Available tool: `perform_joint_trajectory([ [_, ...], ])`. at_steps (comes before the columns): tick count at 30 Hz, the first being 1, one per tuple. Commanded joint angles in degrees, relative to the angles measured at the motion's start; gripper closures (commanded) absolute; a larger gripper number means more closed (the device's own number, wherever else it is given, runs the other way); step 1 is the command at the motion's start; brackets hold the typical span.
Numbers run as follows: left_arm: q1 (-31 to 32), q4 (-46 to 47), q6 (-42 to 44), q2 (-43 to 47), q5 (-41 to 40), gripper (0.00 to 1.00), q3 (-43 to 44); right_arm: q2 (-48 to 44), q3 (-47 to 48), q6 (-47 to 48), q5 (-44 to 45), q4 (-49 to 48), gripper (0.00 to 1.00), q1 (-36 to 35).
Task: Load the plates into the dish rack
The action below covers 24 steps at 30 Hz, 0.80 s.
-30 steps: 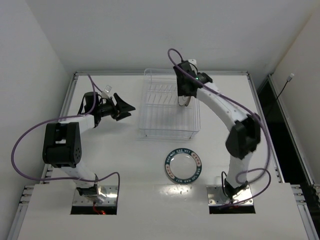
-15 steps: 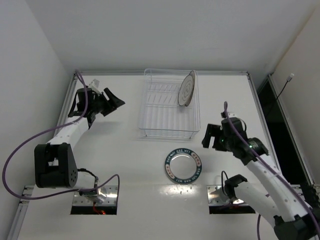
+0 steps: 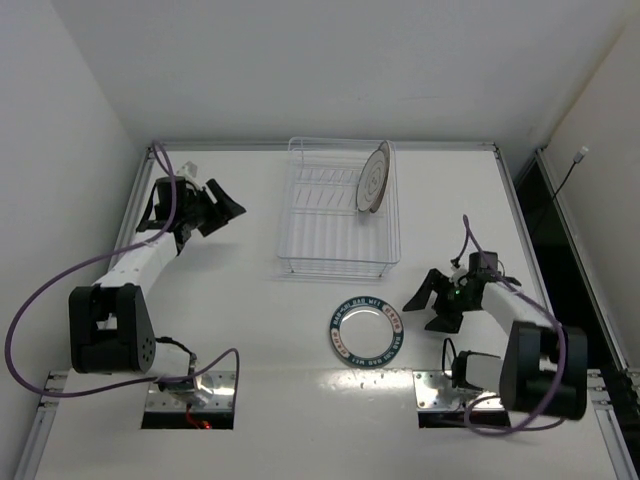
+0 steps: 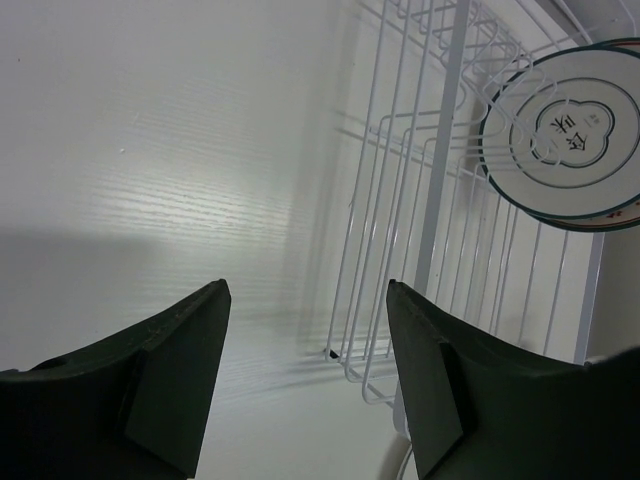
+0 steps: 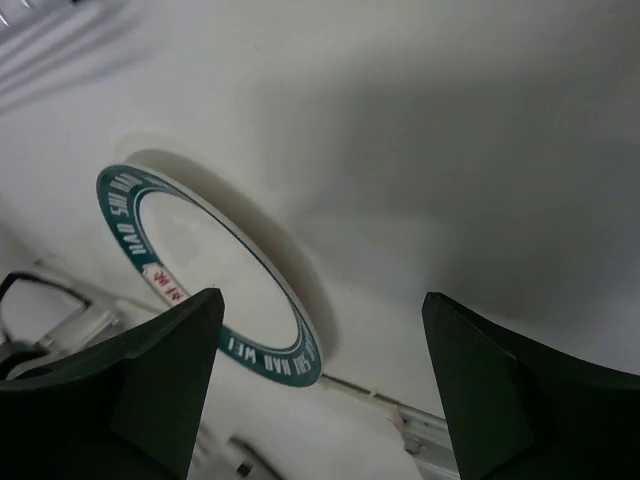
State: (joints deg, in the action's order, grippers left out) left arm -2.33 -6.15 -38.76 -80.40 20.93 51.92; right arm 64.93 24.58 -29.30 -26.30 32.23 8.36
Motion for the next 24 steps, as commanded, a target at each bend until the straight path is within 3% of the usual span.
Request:
perform_joint_trajectory([
  [1, -0.2, -0.5, 1.0, -0.3, -0.5, 0.39, 2.7, 7.6, -2.6, 5.0, -18.2, -10.2, 0.23, 3.0],
  [5, -0.2, -1.0, 2.0, -0.3, -1.1, 0.39, 3.2, 15.2, -3.7, 5.0, -21.8, -16.0, 0.26, 3.0],
  [11, -0.2, -1.6, 2.5, -0.3, -2.7, 0.39, 3.2, 19.9, -2.7, 8.5, -20.5, -14.0, 0.32, 0.6],
  [24, -0.2, -2.6, 2.6, -0.3, -3.8, 0.39, 3.7, 21.7, 2.0, 12.4, -15.5, -7.7, 0.95, -7.0],
])
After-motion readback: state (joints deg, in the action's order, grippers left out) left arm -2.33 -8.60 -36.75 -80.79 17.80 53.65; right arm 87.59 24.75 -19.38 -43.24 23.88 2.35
